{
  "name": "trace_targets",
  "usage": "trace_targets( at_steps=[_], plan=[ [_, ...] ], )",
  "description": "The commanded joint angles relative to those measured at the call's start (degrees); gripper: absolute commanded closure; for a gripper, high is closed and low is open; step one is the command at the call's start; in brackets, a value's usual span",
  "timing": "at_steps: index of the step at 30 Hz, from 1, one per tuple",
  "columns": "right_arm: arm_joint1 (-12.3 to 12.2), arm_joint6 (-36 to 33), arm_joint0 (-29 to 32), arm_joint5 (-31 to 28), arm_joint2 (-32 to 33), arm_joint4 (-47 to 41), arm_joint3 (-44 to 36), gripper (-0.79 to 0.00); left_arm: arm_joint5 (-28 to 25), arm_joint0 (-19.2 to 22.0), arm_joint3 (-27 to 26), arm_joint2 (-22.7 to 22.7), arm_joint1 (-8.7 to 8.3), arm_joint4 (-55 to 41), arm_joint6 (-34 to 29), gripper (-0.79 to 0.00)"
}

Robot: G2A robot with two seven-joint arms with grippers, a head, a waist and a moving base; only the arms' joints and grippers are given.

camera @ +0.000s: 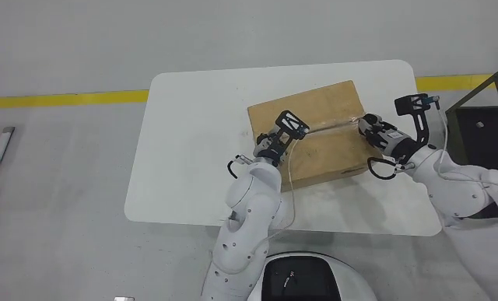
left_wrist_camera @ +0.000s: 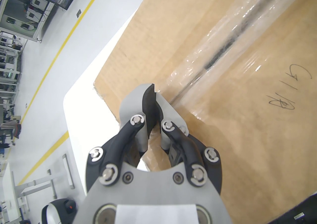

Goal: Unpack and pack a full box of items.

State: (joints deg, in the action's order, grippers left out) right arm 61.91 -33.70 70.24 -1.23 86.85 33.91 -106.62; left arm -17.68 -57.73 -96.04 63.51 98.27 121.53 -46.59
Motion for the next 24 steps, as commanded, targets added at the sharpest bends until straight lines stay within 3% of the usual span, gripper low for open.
trace_targets(
  at_steps=[1,5,10,11,13,15,18,21,24],
  plan=[
    [-0.05,-0.19,0.14,0.17,0.42,-0.09,-0.43,-0.129,0.04,0.1,0.08,0.08,-0.03,0.04,-0.05,0.0],
    [-0.18,-0.63,0.63,0.18,1.58,-0.51,-1.26,-0.203,0.35,0.1,0.14,-0.03,-0.04,-0.07,-0.12,0.0],
    [-0.39,-0.41,1.81,0.64,4.3,-1.31,-2.38,-0.219,0.21,0.15,0.25,-0.16,-0.09,-0.08,-0.03,-0.012],
    [-0.44,-0.02,2.19,0.99,5.44,-1.77,-2.66,-0.222,0.24,0.13,0.2,-0.16,-0.1,-0.17,0.06,-0.062],
    [-0.5,0.59,2.71,1.32,6.93,-2.54,-3.12,-0.222,0.11,0.15,-0.07,-0.18,-0.11,-0.28,-0.03,-0.252],
    [-0.56,1.35,3.37,1.6,8.65,-3.54,-3.76,-0.209,0.01,0.11,-0.51,-0.25,-0.11,-0.48,-0.17,-0.77],
    [-0.52,3.73,4.15,1.26,10.88,-6.01,-4.97,-0.16,-0.3,-0.06,-1.59,-0.34,-0.14,-0.92,-0.17,-0.785],
    [-0.37,5.85,4.94,0.07,11.76,-9.09,-6.12,-0.003,-0.1,-0.32,-3.43,-0.42,-0.14,-1.42,-0.25,-0.785],
    [-0.25,7.33,5.44,-1.22,11.33,-10.49,-7.13,0.0,0.11,-0.67,-5.68,-0.39,-0.2,-1.16,-0.47,-0.785]
  ],
)
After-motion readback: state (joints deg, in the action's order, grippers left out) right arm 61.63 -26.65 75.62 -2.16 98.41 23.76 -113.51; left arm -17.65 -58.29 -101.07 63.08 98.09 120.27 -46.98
